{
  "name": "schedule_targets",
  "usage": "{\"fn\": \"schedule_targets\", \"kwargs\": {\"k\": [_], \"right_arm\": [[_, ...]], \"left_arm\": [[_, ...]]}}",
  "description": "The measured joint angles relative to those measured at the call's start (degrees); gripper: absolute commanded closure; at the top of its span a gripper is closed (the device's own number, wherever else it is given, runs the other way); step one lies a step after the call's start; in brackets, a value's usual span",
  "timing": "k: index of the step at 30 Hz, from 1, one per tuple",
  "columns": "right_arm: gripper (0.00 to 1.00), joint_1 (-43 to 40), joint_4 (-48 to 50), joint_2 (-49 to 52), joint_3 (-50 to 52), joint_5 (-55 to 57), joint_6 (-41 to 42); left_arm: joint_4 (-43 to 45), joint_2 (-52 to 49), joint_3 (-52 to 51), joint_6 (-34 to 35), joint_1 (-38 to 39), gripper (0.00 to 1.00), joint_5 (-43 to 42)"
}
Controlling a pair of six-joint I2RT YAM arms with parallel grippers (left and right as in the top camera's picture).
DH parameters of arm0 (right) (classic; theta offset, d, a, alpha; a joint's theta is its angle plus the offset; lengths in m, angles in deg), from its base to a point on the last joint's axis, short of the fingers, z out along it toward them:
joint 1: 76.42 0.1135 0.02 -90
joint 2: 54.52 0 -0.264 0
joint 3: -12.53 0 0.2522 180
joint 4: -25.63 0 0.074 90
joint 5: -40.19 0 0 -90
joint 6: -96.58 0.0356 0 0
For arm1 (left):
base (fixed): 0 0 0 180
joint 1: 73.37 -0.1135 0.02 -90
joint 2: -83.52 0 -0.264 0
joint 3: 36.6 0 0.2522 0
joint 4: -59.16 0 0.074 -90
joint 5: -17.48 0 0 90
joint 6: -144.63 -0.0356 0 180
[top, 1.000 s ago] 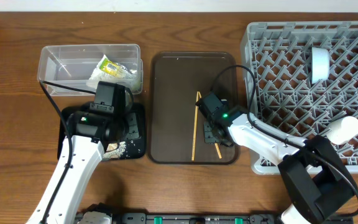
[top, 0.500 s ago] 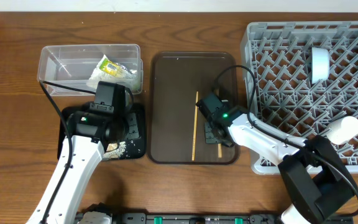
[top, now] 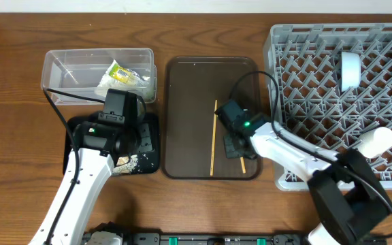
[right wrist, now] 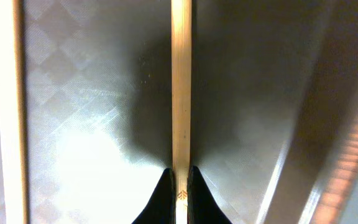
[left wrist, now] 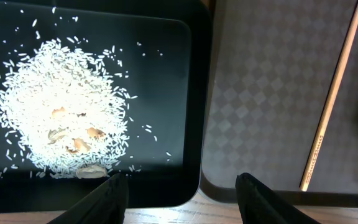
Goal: Sort waste into correct bins and load items into the dishwasher rack
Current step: 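Pinch one wooden chopstick with the right gripper and lift, then carry the chopstick right and drop it into the rack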
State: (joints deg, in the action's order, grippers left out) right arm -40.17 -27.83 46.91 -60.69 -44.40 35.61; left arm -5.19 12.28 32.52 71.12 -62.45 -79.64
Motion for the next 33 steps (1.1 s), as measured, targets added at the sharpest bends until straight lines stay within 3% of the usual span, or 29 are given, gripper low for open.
{"fn": "schedule_targets", "kwargs": {"k": [12, 20, 33], "right_arm": [[0.99, -16.2, -9.4, -15.3, -9.2, -2.1, -10.9], [0.99, -27.3, -14.0, -14.6, -9.2, -6.3, -18.0], [0.92, -28.5, -15.1, -5.2, -7.6, -9.6, -20.3]], "left_arm": [[0.0, 0.0, 0.0, 0.0, 0.0, 0.41, 0.0], [0.1, 0.0, 0.0, 0.0, 0.0, 0.41, 0.0], [0.2, 0.0, 0.0, 0.0, 0.0, 0.41, 0.0]]}}
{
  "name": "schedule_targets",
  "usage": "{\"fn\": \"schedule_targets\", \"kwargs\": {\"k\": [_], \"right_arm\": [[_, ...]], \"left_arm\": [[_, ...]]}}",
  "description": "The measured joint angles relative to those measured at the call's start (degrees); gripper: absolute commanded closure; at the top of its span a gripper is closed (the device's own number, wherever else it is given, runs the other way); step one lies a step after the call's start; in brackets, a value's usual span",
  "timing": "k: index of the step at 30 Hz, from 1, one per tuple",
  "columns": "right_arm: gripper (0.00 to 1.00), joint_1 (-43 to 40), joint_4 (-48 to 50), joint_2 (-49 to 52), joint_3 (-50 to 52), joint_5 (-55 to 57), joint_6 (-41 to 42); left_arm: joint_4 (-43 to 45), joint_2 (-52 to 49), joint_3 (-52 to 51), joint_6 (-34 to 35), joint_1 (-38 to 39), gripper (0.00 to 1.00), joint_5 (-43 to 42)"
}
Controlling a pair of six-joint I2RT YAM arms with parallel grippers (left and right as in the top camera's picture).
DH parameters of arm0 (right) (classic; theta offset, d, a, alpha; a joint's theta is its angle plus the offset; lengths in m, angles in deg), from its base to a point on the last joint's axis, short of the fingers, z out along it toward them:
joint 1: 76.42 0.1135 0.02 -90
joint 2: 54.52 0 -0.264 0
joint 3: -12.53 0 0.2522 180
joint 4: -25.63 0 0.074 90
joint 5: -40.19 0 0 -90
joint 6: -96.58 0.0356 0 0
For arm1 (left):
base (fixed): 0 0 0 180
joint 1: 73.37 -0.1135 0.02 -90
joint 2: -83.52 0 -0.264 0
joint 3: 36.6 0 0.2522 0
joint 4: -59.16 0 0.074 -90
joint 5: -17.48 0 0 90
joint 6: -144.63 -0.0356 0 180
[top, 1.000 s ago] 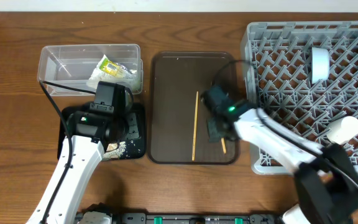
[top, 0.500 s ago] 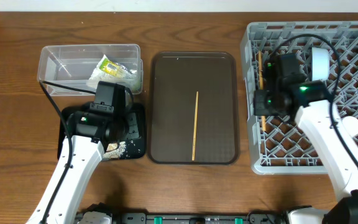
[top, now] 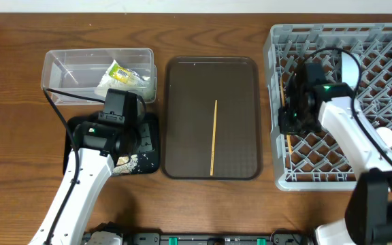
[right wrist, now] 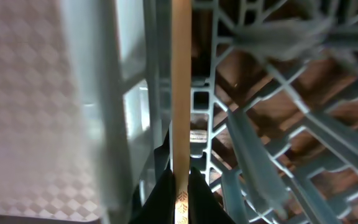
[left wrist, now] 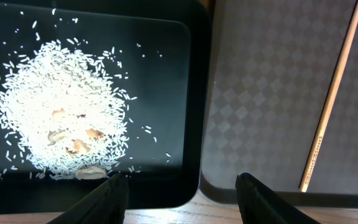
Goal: Sort waste into correct bins and load items into the dishwasher rack
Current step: 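Carry the chopstick right and drop it into the rack, then move the right gripper left to the last chopstick on the tray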
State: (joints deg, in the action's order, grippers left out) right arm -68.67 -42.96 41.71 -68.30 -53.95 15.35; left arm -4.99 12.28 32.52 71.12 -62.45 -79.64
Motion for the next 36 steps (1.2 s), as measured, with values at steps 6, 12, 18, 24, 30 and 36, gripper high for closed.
{"fn": "schedule_targets", "kwargs": {"k": [6, 12, 18, 24, 30, 36], "right_arm": [[0.78, 0.0, 0.0, 0.6, 0.2, -0.2, -0.3], [0.65, 0.0, -0.1, -1.8, 0.2, 1.1, -1.9], [0.64, 0.2, 3.6, -10.7, -1.3, -1.2, -2.5], [0.62, 4.0, 10.9, -16.3, -3.5, -6.2, -2.5], [0.61, 12.1, 13.4, -12.4, -3.5, -8.2, -0.2], [0.60, 20.9, 15.6, -2.6, -3.5, -7.1, 4.8]], "left_arm": [[0.0, 0.0, 0.0, 0.0, 0.0, 0.41, 0.0], [0.0, 0.0, 0.0, 0.0, 0.0, 0.41, 0.0], [0.0, 0.0, 0.0, 0.0, 0.0, 0.41, 0.0], [0.0, 0.0, 0.0, 0.0, 0.0, 0.41, 0.0], [0.0, 0.0, 0.0, 0.0, 0.0, 0.41, 0.0], [0.0, 0.0, 0.0, 0.0, 0.0, 0.41, 0.0]]}}
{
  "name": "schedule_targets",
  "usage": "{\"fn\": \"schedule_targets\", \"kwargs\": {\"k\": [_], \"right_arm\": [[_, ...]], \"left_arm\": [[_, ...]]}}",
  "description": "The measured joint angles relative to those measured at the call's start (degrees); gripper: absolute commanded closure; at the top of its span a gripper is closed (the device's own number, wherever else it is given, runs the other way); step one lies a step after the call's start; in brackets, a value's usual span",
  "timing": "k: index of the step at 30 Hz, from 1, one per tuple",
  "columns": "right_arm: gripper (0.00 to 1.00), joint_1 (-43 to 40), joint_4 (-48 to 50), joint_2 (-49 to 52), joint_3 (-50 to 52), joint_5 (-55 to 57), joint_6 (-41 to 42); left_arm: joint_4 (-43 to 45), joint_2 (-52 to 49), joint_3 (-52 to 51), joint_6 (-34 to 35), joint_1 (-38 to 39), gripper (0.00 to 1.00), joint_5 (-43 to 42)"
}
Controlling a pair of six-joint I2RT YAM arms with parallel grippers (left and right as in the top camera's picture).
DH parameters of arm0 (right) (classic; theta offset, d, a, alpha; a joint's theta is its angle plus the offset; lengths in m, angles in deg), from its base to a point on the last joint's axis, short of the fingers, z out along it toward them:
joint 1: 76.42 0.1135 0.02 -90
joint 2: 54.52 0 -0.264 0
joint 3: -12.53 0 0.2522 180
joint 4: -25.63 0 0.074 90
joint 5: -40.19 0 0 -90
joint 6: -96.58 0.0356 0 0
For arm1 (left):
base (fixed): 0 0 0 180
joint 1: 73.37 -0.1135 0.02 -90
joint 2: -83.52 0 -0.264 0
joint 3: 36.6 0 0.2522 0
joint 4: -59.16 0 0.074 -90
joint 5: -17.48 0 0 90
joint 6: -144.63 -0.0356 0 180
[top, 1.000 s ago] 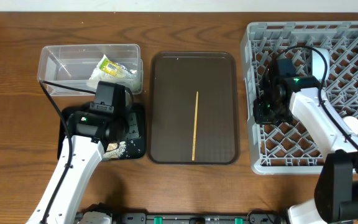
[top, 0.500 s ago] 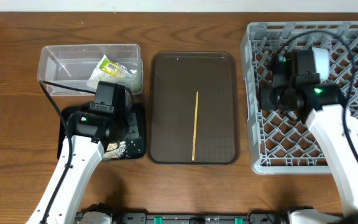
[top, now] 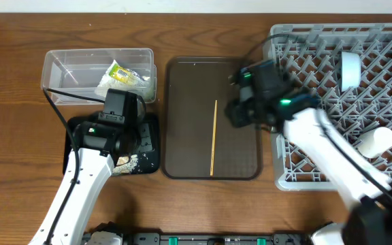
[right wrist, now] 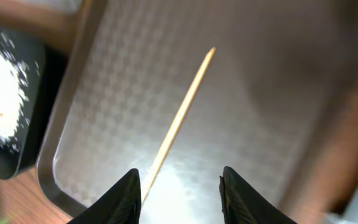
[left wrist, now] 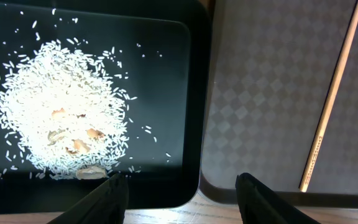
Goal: Sort waste into correct bins and load items into the dishwasher rack
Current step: 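Move the right gripper left to the last chopstick on the tray, then pinch the remaining wooden chopstick with the right gripper and lift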
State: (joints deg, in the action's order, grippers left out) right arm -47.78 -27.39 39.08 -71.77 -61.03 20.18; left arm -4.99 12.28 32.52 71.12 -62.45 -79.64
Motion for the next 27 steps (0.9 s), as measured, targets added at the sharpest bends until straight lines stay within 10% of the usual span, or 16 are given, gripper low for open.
{"fn": "schedule_targets", "kwargs": {"k": [18, 27], "right_arm": [[0.64, 11.1, 2.5, 18.1, 0.0, 9.2, 17.0], [0.85, 11.3, -1.6, 18.1, -0.2, 13.5, 20.7]], "left_arm": [[0.0, 0.0, 0.0, 3.5, 0.0, 0.41, 1.6], [0.0, 0.0, 0.0, 3.8, 0.0, 0.41, 1.6]]}}
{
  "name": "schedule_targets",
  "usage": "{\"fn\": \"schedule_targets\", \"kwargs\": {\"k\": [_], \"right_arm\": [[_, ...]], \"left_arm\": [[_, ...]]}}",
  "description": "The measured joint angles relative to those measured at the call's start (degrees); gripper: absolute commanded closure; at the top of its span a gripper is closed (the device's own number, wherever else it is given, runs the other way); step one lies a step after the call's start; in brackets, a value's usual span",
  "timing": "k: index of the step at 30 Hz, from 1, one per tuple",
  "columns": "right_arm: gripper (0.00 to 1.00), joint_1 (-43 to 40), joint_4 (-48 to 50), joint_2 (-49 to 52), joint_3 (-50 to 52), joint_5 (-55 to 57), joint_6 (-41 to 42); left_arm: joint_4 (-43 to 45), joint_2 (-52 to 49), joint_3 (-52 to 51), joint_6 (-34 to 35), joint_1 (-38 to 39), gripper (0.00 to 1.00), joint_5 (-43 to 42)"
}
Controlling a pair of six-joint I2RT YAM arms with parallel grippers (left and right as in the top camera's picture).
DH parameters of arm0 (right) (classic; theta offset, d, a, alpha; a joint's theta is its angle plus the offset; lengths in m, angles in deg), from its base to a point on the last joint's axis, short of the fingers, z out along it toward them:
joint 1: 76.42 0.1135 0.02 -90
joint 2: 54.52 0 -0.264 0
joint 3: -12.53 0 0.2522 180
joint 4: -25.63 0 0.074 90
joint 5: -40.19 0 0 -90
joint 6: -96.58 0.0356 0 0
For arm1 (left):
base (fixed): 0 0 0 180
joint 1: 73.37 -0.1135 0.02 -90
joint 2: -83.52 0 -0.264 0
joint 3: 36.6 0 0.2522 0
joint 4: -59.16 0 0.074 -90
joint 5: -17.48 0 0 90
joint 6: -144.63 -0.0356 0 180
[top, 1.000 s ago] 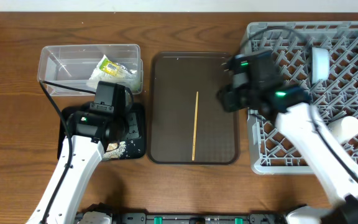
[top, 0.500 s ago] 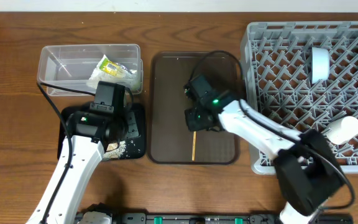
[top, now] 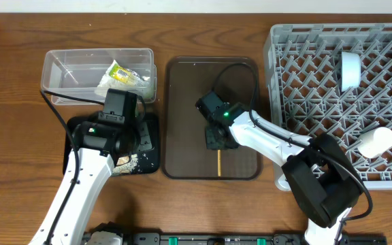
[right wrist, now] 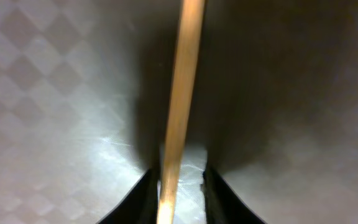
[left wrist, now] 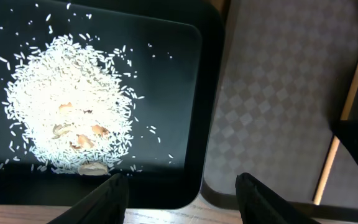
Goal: Sort waste into correct bins and load items into the dishwasher rack
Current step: 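Pinch the remaining wooden chopstick with the right gripper and lift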
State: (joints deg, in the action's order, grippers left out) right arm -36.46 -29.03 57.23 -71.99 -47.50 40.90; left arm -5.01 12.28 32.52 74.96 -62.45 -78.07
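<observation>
One wooden chopstick [right wrist: 182, 93] lies on the brown tray [top: 182, 88]; its lower end [top: 219, 163] shows below my right gripper [top: 218, 134]. That gripper [right wrist: 182, 196] is down on the tray, open, one finger on each side of the chopstick, a narrow gap still showing on the right. My left gripper [left wrist: 182, 199] hangs open and empty over the near edge of the black tray [left wrist: 205, 93], which holds a heap of rice [left wrist: 73, 106]. The chopstick [left wrist: 357, 81] also shows in the left wrist view. The grey dishwasher rack [top: 318, 68] stands at the right.
A clear bin [top: 67, 68] with a yellow wrapper [top: 121, 73] stands at the back left. The rack holds a white cup [top: 350, 70], a blue item and a white bottle [top: 376, 141]. The black tray [top: 148, 146] touches the brown tray's left side.
My right gripper was open, high above the tray's right part; now it is down on the tray with its fingers around the chopstick. The left wrist view has shifted slightly.
My right gripper was shut on one chopstick on the tray, with a second lying beside it. Then it held that chopstick at the rack's left edge. Then it was open and empty over the tray, and now straddles the remaining chopstick. The left arm stayed over the rice.
</observation>
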Motion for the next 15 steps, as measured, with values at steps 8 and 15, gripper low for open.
{"fn": "schedule_targets", "kwargs": {"k": [8, 15], "right_arm": [[0.99, -1.3, -1.7, 0.0, -0.2, 0.7, 1.2], [0.99, -6.0, -6.2, -0.8, -2.0, -0.5, -3.5]], "left_arm": [[0.0, 0.0, 0.0, 0.4, 0.0, 0.41, 0.0], [0.0, 0.0, 0.0, 0.4, 0.0, 0.41, 0.0]]}}
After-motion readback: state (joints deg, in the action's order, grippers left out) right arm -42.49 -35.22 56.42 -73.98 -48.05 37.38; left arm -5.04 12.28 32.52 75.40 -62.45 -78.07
